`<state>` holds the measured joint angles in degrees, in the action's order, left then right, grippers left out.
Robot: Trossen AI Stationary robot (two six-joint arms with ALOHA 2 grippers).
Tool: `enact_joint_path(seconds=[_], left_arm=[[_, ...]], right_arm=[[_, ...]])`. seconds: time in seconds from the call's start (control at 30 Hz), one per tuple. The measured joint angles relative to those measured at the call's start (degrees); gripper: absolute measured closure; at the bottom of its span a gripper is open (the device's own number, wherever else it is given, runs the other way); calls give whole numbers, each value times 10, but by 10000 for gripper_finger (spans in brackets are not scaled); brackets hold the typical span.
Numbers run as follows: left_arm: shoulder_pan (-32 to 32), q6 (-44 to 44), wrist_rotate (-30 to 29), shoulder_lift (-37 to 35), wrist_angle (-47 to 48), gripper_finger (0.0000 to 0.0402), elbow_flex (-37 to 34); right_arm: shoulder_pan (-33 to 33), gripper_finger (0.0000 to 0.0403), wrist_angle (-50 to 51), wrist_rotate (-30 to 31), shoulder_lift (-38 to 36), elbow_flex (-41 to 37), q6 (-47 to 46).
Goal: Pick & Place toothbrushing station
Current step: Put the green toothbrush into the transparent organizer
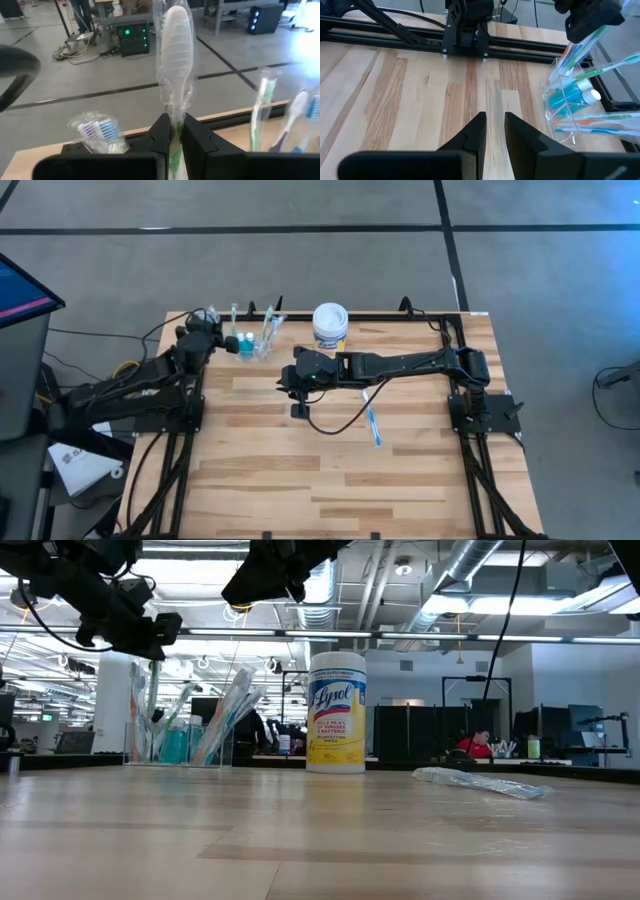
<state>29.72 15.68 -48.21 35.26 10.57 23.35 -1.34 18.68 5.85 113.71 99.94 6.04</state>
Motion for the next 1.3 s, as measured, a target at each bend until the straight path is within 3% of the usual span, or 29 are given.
enact_joint_path(seconds=[0.5, 0.8, 1.3], left_arm=[[24, 26, 0, 88, -12, 382, -1], [24, 36, 14, 91, -18, 381, -4], [24, 78, 21, 91, -59, 380, -77]], right_arm=[[3, 343, 1, 0, 0, 0, 0], [3, 343, 2, 0, 0, 0, 0], [3, 343, 2, 0, 0, 0, 0]])
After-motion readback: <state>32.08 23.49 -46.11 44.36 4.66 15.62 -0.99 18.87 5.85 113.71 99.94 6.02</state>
